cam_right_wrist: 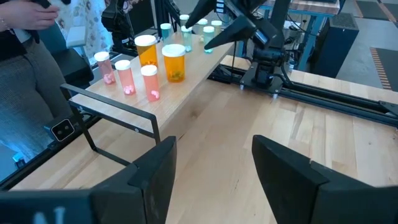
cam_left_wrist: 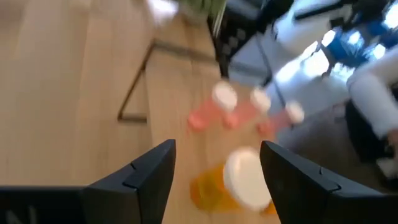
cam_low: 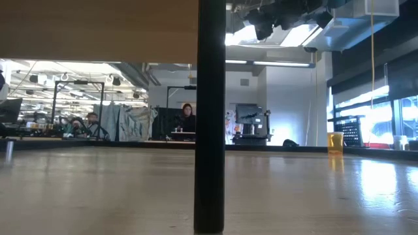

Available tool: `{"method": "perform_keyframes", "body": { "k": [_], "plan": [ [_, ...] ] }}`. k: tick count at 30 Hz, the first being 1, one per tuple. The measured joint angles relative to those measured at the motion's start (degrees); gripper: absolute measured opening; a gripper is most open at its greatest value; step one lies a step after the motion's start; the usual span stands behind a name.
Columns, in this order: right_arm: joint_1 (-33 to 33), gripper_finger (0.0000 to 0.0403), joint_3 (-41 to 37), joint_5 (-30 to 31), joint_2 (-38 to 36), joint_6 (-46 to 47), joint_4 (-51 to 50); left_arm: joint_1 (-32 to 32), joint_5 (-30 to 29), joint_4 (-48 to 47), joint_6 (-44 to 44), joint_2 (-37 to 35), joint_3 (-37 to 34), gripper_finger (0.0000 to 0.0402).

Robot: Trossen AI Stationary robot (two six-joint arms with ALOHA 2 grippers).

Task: Pick and place medicine bottles onto shelf by color
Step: Put the top left orange pill bottle on the shelf aligned with the other orange pill bottle

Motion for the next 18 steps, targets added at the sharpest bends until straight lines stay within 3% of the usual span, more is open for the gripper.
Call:
{"method": "perform_keyframes", "body": {
  "k": [5,12,18],
  "plan": [
    [-0.01,0.0213,0.00,0.00,0.00,0.00,0.00,-3.18,0.02,-7.75,2.78,1.93,3.08,0.0228],
    [0.02,0.0213,0.00,0.00,0.00,0.00,-0.01,-4.61,1.41,-8.34,3.26,4.82,5.08,0.0227],
    [0.01,0.0213,0.00,0.00,0.00,0.00,0.00,-3.21,8.57,-8.28,3.28,11.20,8.06,0.0227]
  ]
}}
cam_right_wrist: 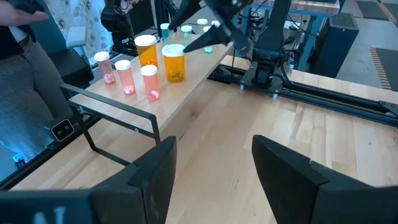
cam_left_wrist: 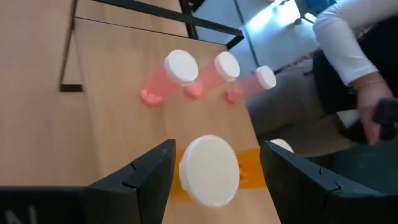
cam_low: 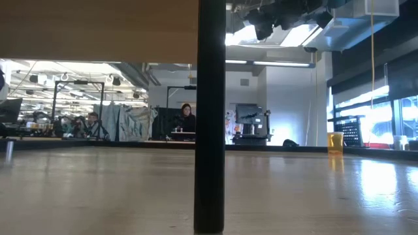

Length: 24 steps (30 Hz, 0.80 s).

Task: Pick and place medicine bottles onto shelf by color
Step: Put the top left orange pill bottle on the shelf aligned with the other orange pill bottle

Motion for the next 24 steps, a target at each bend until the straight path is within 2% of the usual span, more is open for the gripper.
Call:
{"method": "perform_keyframes", "body": {
  "k": [10,13,16,24],
  "plan": [
    [0.00,0.0213,0.00,0.00,0.00,0.00,0.00,0.12,3.19,-3.73,3.89,7.78,5.46,0.0229],
    [0.00,0.0213,0.00,0.00,0.00,0.00,-0.01,0.12,6.10,-3.69,3.83,9.49,6.33,0.0227],
    [0.00,0.0213,0.00,0.00,0.00,0.00,0.00,0.10,8.12,-3.86,3.63,10.64,6.35,0.0227],
    [-0.02,0.0213,0.00,0.00,0.00,0.00,0.00,0.12,8.85,-4.65,3.59,11.47,6.35,0.0226]
  ]
}}
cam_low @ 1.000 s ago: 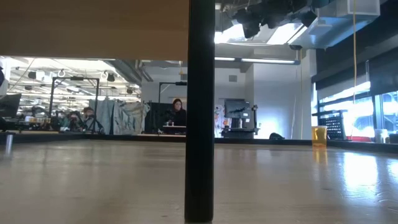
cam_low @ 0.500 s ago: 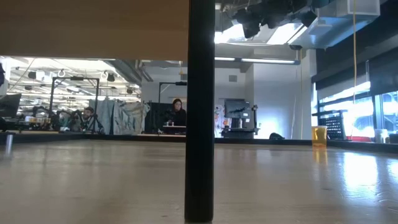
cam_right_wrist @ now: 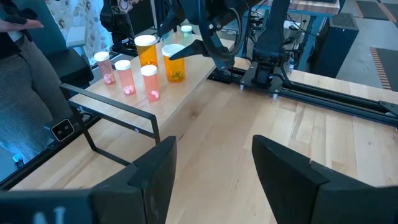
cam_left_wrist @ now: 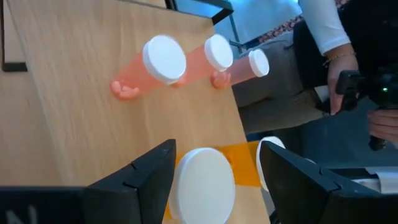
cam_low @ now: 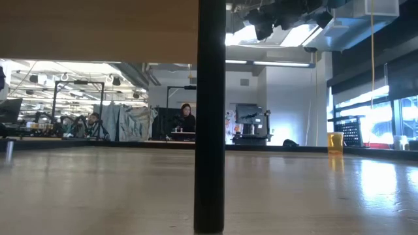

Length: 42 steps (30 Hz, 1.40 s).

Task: Pick and place medicine bottles onto shelf by color
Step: Put the top left orange pill bottle on the shelf aligned with the other orange pill bottle

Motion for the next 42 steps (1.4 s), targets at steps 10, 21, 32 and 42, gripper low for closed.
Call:
{"method": "perform_keyframes", "body": {
  "k": [10,21,32,42],
  "plan": [
    [0.01,0.0213,0.00,0.00,0.00,0.00,0.00,-1.01,-0.02,-2.20,-1.62,0.00,-0.01,0.0226],
    [0.00,0.0213,0.00,0.00,0.00,0.00,0.00,-2.38,-0.04,-3.65,-5.16,0.00,-0.02,0.0225],
    [0.02,0.0213,0.00,0.00,0.00,0.00,0.00,-2.75,-2.79,-3.11,-4.72,-1.37,-0.13,0.0225],
    [0.00,0.0213,0.00,0.00,0.00,0.00,0.00,-1.27,-7.71,-0.28,-6.48,-5.20,0.63,0.0225]
  ]
}}
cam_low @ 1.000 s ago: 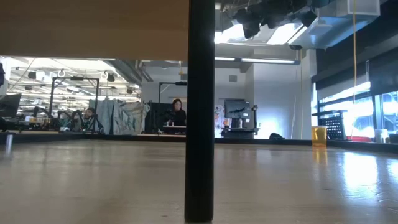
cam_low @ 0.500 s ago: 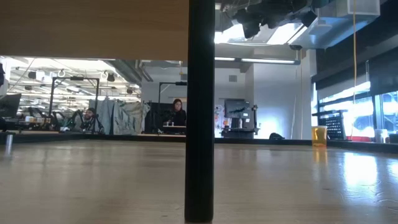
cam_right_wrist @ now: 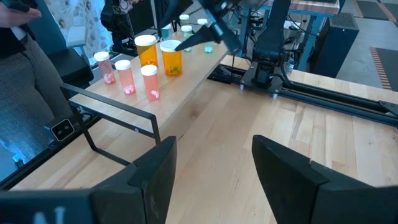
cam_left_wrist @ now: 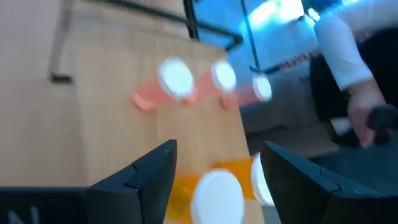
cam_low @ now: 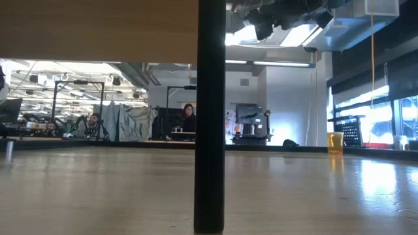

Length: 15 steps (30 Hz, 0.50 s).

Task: Pick and place medicine bottles onto shelf by color
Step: Put the top left orange pill bottle on the shelf aligned with the other orange pill bottle, then put the orange pill bottle on the shelf aligned with the other orange pill bottle

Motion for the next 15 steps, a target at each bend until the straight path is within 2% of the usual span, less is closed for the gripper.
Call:
{"method": "perform_keyframes", "body": {
  "k": [9,15],
  "plan": [
    [0.00,0.0213,0.00,0.00,0.00,0.00,0.00,5.39,-9.35,-6.68,5.68,-1.14,7.81,0.0225],
    [0.00,0.0213,0.00,-0.02,0.00,0.00,0.00,11.15,-9.89,-7.96,8.52,-0.83,10.44,0.0225]
  ]
}}
